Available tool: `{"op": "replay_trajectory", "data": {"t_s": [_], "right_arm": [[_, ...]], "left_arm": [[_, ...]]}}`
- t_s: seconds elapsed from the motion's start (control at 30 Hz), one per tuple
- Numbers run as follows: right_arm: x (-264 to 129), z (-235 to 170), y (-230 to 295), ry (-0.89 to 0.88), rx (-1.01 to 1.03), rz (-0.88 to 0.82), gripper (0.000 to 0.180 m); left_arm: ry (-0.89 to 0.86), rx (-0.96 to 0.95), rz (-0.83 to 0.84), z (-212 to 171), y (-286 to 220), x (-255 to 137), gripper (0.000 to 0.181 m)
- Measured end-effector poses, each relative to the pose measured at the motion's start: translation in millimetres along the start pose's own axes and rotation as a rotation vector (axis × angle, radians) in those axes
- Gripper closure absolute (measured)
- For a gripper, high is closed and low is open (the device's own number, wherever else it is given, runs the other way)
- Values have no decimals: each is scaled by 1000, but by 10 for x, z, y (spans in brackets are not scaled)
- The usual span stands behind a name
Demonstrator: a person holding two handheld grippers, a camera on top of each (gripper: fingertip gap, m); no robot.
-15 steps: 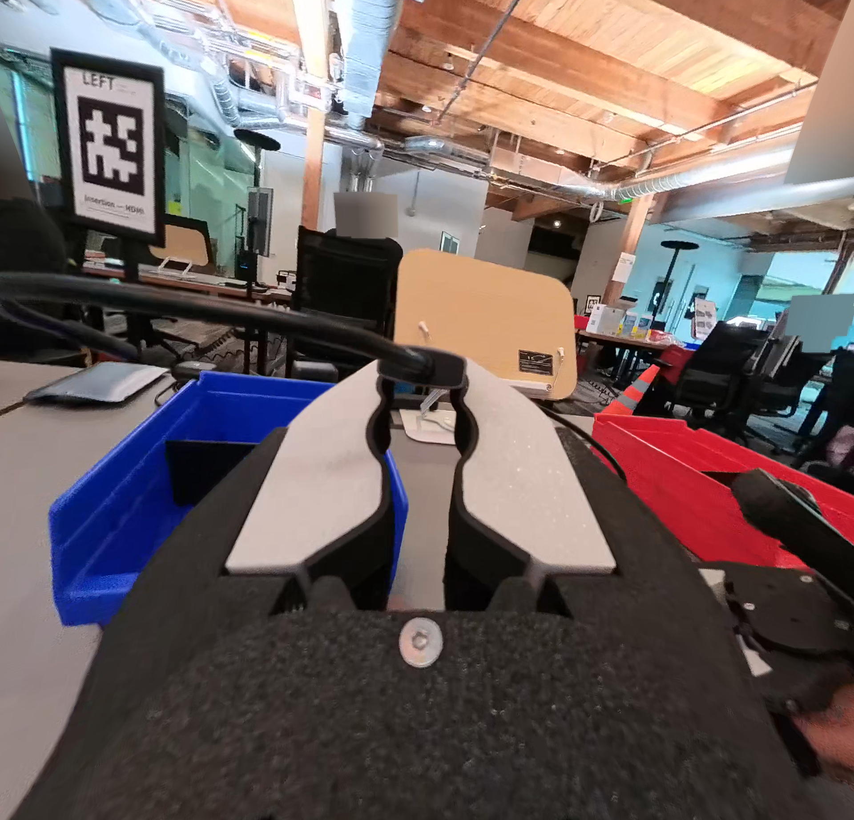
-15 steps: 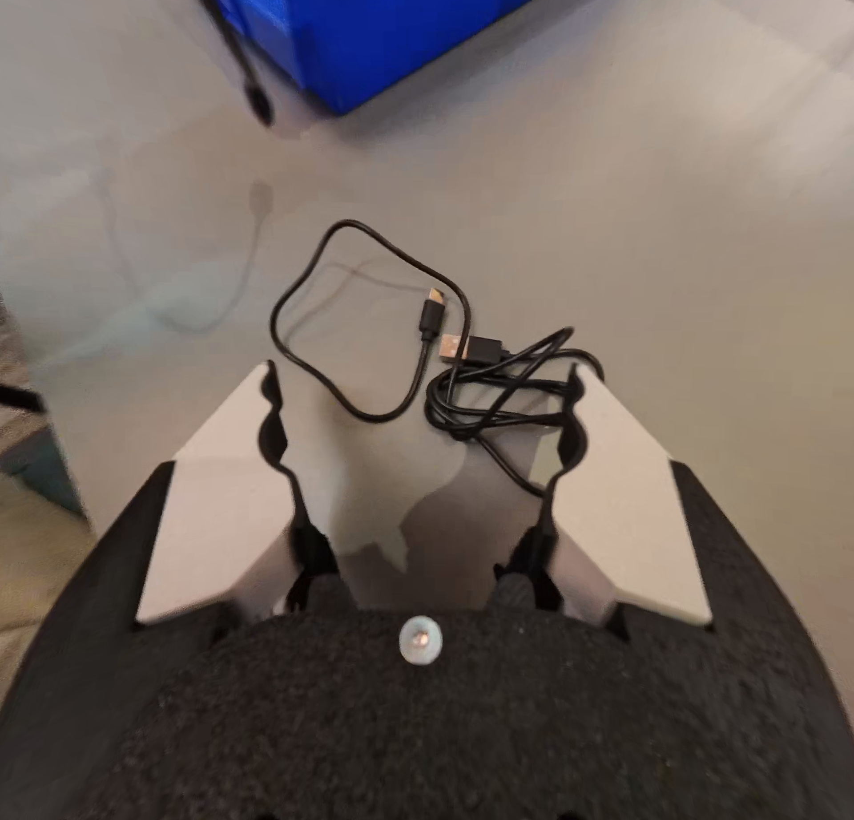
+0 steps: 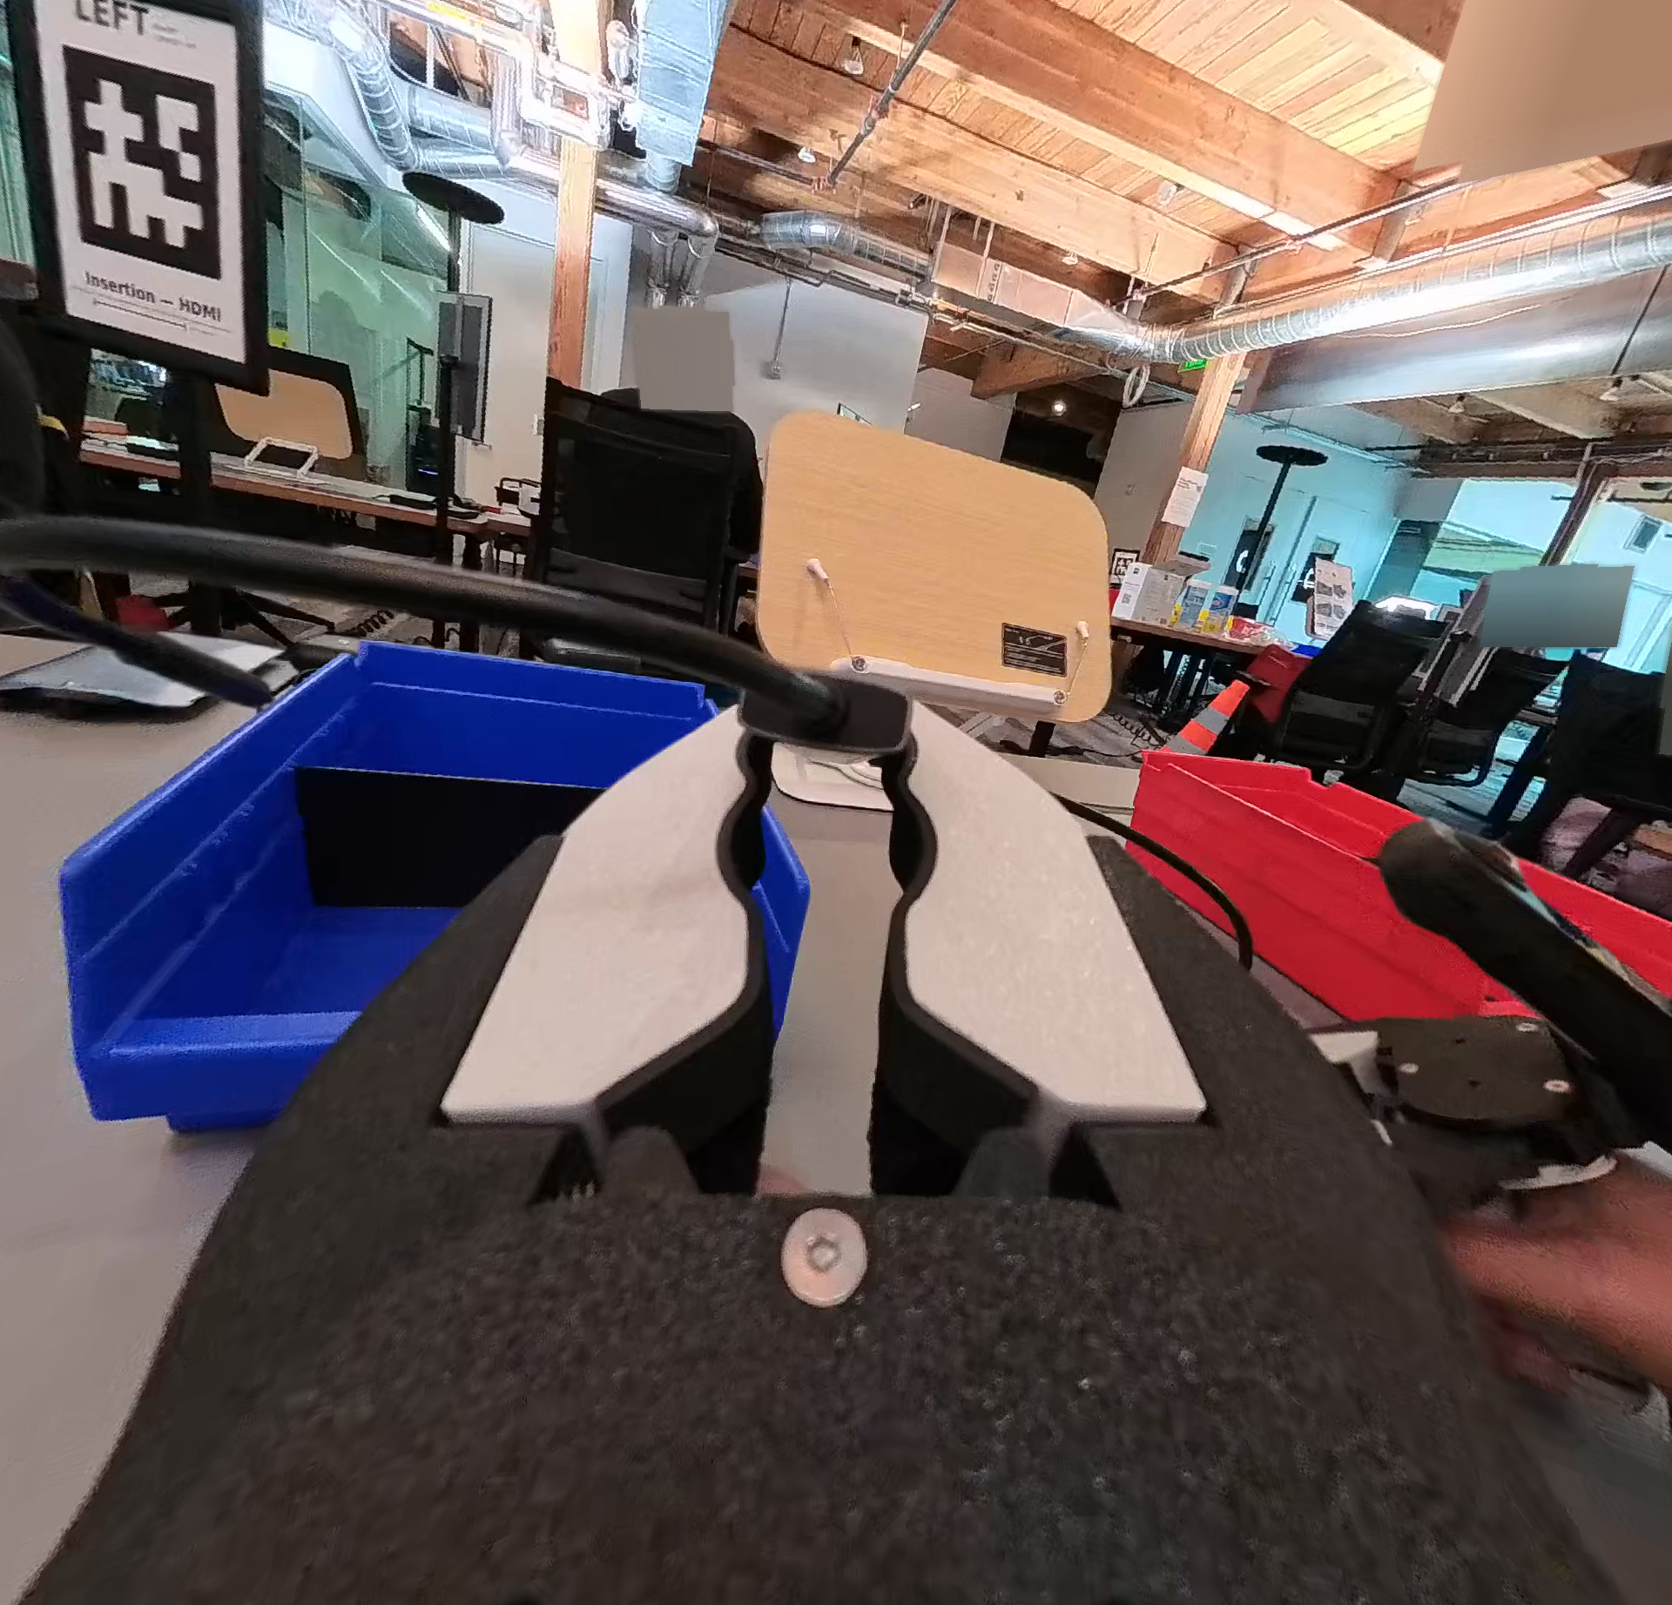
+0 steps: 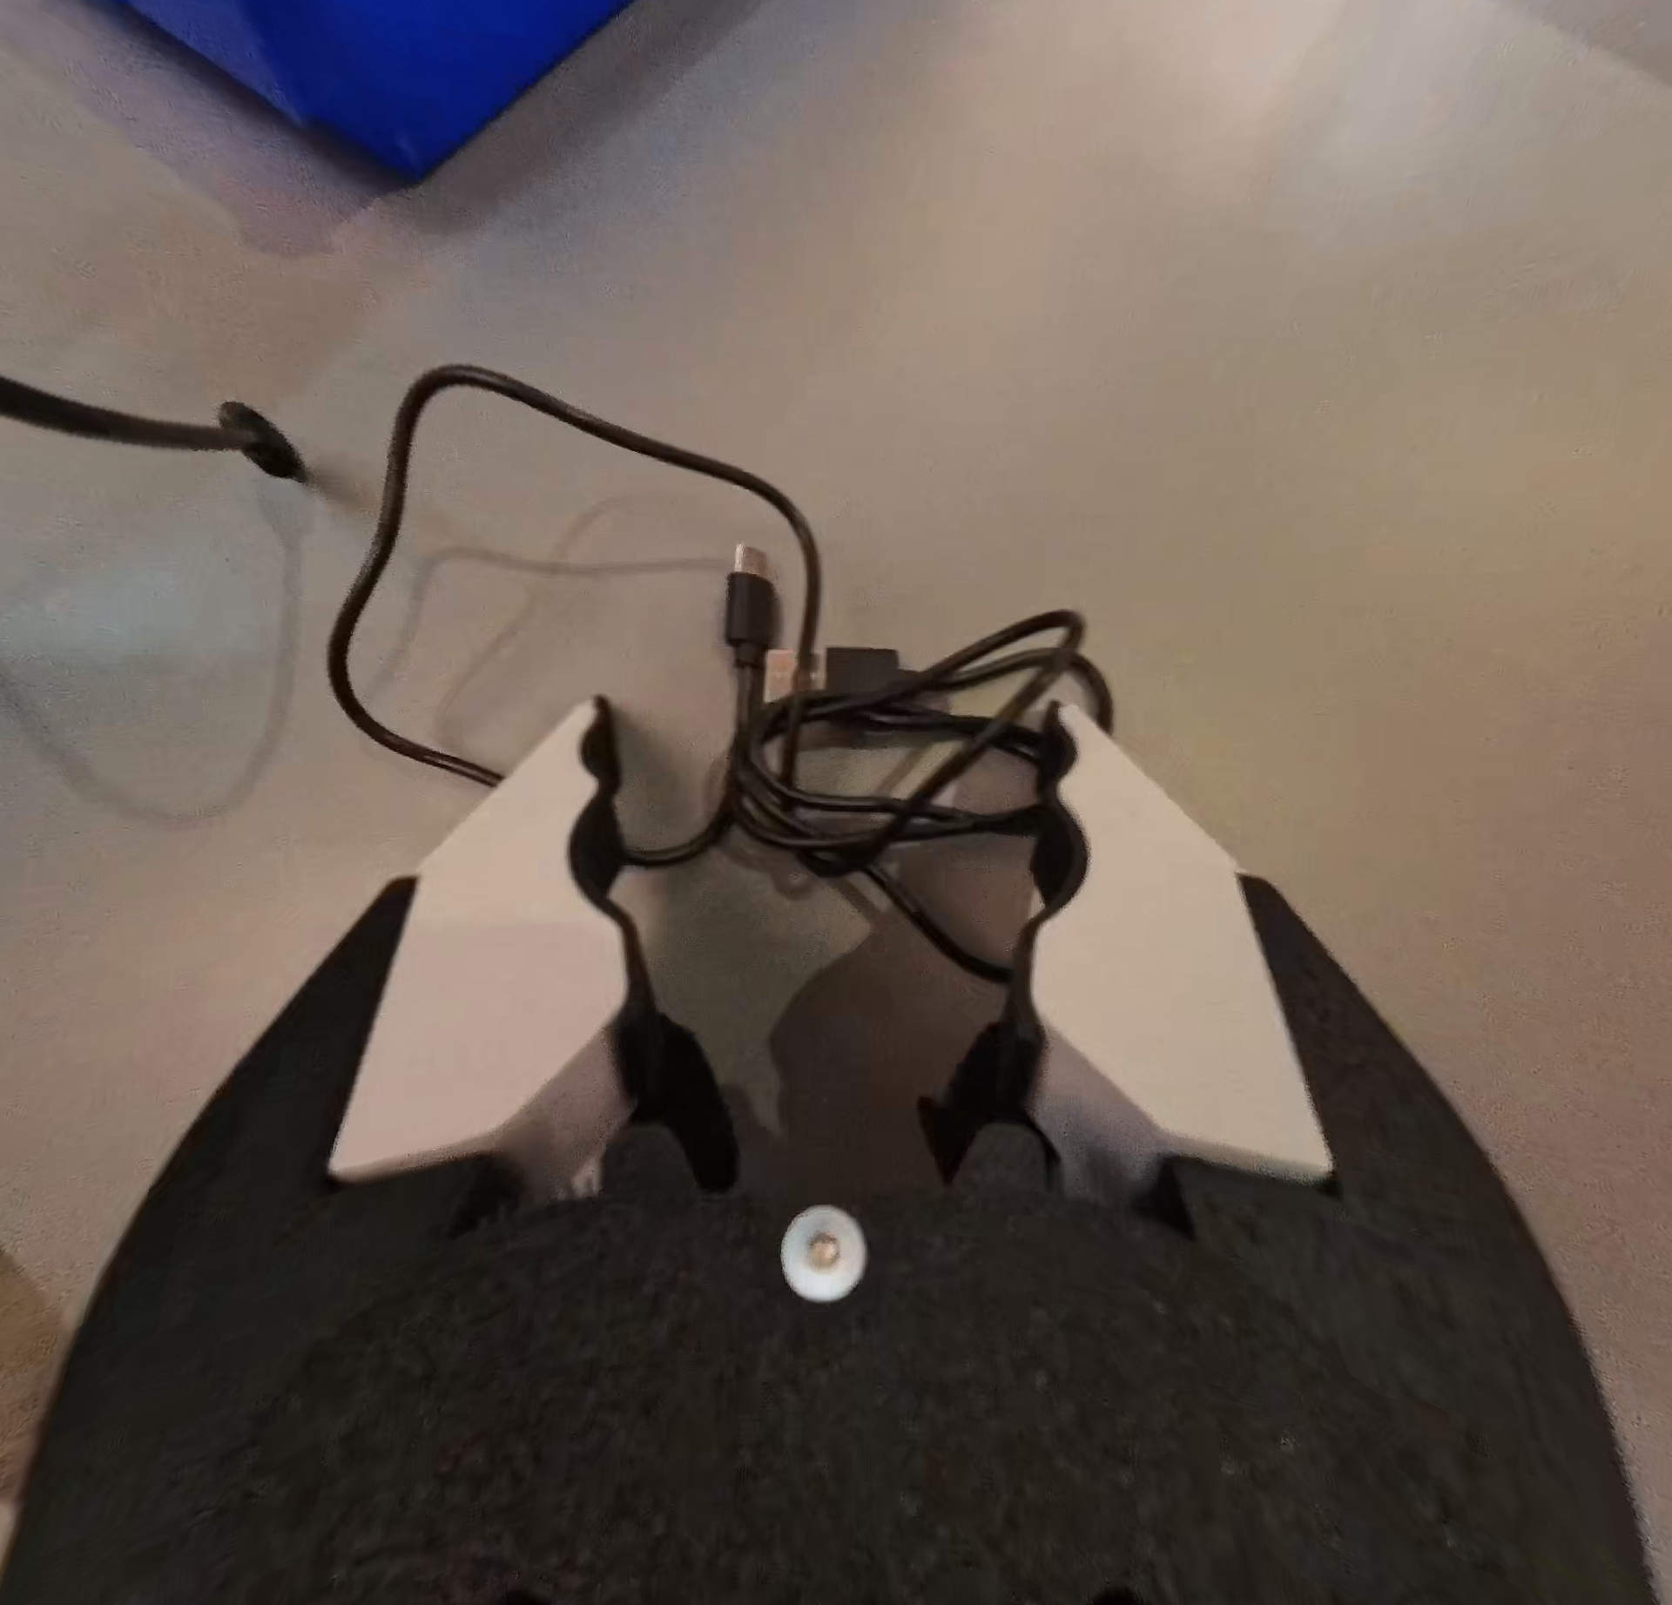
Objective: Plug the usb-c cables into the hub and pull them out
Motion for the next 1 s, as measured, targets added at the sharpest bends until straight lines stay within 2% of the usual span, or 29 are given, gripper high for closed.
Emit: {"op": "replay_trajectory", "data": {"t_s": [0.03,0.17,0.27,0.33,0.47,0.63,0.77,0.93,1.0], "right_arm": [[-23,-14,-42,-10,11,-12,108],[-58,-54,-117,-18,-12,2,117],[-89,-62,-134,-28,-64,-27,139],[-118,-57,-138,-50,-106,-60,161],[-160,-33,-195,-66,-125,-51,172],[-412,103,-444,-141,-81,1,173],[-1079,476,-867,-288,-66,-31,172],[-2382,936,-1576,-557,-15,-189,173],[-2764,992,-1804,-590,2,-223,173]], "left_arm": [[-1,-7,0,-1,13,-4,157],[4,-32,-1,-19,46,-4,157],[6,-40,-4,-28,48,-2,157],[9,-36,-5,-31,44,0,157],[14,-37,-7,-38,41,6,157],[18,-35,-8,-48,33,14,157],[23,-32,-11,-56,26,20,157],[29,-36,-14,-70,27,31,157],[33,-36,-15,-75,24,35,157]]}}
Point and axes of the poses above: each gripper's, where its closed fingertips meet, x out along the fingers, z out of its top, y = z × x across the jaws, the point moved 10 cm from there along -x, back along the fingers, and after that the axes turned 3 degrees about -x, right-handed, at the moved point
